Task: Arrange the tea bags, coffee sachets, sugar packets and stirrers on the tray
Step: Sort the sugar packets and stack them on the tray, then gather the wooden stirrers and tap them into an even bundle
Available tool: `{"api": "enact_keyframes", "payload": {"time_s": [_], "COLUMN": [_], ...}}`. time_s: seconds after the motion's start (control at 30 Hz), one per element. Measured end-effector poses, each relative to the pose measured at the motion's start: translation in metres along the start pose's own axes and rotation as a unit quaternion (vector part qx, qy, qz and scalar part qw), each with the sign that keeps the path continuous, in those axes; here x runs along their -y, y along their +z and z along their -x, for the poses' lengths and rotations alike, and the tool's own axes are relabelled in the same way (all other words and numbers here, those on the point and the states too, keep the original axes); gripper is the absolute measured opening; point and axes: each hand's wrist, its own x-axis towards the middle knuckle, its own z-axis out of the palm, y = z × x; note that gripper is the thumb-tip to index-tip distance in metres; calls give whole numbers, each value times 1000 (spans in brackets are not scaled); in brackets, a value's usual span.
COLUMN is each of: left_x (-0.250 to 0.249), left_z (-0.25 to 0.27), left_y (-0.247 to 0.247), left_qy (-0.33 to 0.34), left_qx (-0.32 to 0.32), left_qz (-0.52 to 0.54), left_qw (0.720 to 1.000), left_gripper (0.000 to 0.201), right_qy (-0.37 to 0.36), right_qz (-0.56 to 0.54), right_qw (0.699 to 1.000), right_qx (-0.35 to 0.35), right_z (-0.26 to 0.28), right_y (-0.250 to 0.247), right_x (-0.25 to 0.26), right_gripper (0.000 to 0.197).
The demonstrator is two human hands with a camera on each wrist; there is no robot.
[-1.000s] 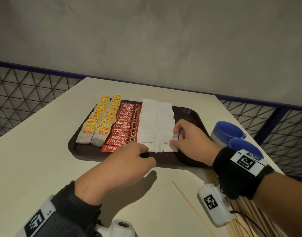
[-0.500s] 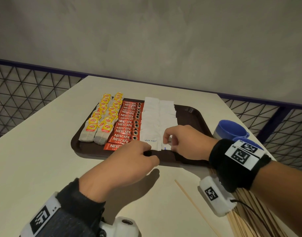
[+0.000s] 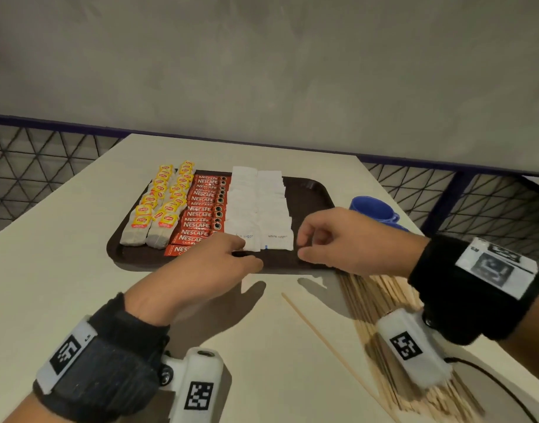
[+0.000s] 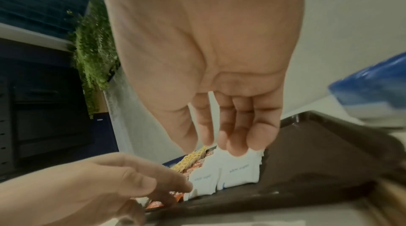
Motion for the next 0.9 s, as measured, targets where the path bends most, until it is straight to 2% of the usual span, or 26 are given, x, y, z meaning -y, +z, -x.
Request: {"api": "enact_keyframes", "payload": {"time_s": [0.07, 0.13, 0.2, 0.27, 0.33, 0.43, 0.53, 0.67, 0.77, 0.9], "left_x": [-8, -17, -26, -35, -42, -47, -48, -51, -55, -60], "left_z": [4, 10, 19, 29, 39, 48, 53, 57, 63, 69], "left_y": [2, 4, 7, 12, 19, 39, 58, 73, 84, 96], "left_qy": [13, 37, 59, 89, 127, 152, 160, 187, 189, 211], "left_qx": [-6, -13, 6, 35, 68, 107, 144, 108, 91, 63], "left_qz": [-5, -23, -65, -147, -247, -360, -409, -402, -386, -430], "left_qw": [1000, 999, 996, 985, 958, 914, 887, 890, 898, 875], "left_gripper": [46, 62, 62, 54, 47, 57, 48, 33, 29, 30], "right_qy": [35, 85, 142, 191, 235, 292, 312, 291, 262, 207], "right_qz": [35, 88, 139, 163, 145, 88, 48, 46, 88, 176], "right_qw": [999, 992, 979, 967, 961, 952, 949, 955, 960, 961], "right_qx": [14, 29, 47, 43, 22, -2, 3, -18, -34, -58], "right_z": [33, 64, 94, 117, 129, 134, 133, 130, 130, 137], "right_y": [-1, 2, 10, 20, 30, 44, 49, 56, 69, 83], "right_x": [-11, -25, -40, -53, -61, -64, -61, -59, -56, -54], "right_gripper": [32, 68, 102, 120, 135, 137, 137, 134, 134, 124]}}
